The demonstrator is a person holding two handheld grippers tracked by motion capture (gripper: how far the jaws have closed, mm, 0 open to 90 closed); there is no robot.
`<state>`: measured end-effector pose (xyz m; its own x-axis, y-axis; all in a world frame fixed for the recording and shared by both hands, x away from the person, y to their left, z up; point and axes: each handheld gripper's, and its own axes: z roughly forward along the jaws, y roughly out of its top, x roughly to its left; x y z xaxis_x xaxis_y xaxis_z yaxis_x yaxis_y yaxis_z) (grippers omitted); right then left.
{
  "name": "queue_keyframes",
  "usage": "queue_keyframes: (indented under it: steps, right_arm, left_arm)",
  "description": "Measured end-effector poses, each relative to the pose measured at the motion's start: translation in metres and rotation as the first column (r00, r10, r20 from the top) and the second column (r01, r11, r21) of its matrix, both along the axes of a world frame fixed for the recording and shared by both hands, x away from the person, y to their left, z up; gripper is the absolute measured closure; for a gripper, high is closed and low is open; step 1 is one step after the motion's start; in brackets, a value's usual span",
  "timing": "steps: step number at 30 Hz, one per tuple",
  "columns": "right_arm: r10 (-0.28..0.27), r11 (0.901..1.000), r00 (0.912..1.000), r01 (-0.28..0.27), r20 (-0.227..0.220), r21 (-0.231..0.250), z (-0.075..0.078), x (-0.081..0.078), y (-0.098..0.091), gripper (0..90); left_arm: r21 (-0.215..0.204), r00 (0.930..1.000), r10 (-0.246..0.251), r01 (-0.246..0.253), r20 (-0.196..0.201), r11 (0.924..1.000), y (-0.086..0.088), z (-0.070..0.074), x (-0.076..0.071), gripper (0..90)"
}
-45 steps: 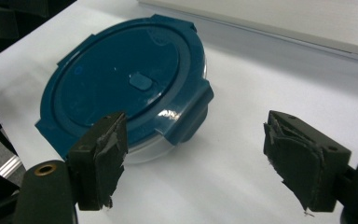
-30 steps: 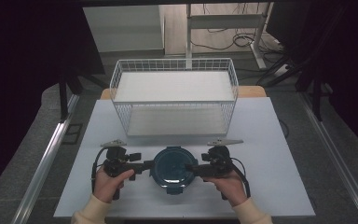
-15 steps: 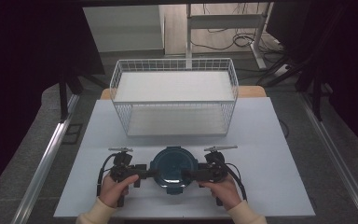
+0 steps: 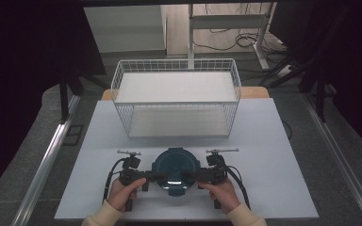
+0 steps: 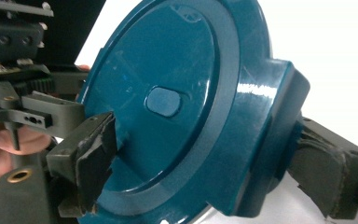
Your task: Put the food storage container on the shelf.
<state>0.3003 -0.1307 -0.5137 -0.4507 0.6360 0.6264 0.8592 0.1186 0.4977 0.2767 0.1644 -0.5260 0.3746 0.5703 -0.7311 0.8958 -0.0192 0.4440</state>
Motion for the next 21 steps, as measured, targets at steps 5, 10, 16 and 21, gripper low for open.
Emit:
queue_keyframes:
  steps: [5,10,16,21]
  right_arm:
    - [-0.025,0.9995,0.9996,0.025,-0.012,0.018,0.000,0.000,-0.004,19.0]
    - [-0.052,0.9965,0.9981,0.054,-0.034,0.063,-0.001,-0.001,-0.011,26.4]
    - [-0.082,0.9928,0.9964,0.083,-0.020,0.086,0.003,-0.008,-0.015,33.3]
    - [-0.083,0.9916,0.9964,0.084,-0.013,0.098,0.005,-0.011,-0.018,35.4]
  left_arm:
    - [-0.022,0.9994,0.024,-0.025,-0.025,0.9994,0.002,-0.001,-0.001,25.0]
    - [-0.019,0.9993,0.031,-0.032,-0.022,0.9993,0.002,0.001,-0.004,27.4]
    - [-0.042,0.9982,0.061,-0.061,-0.002,0.9973,0.005,0.003,-0.009,32.5]
    - [-0.038,0.9976,0.067,-0.066,0.018,0.9971,0.004,0.006,-0.012,34.2]
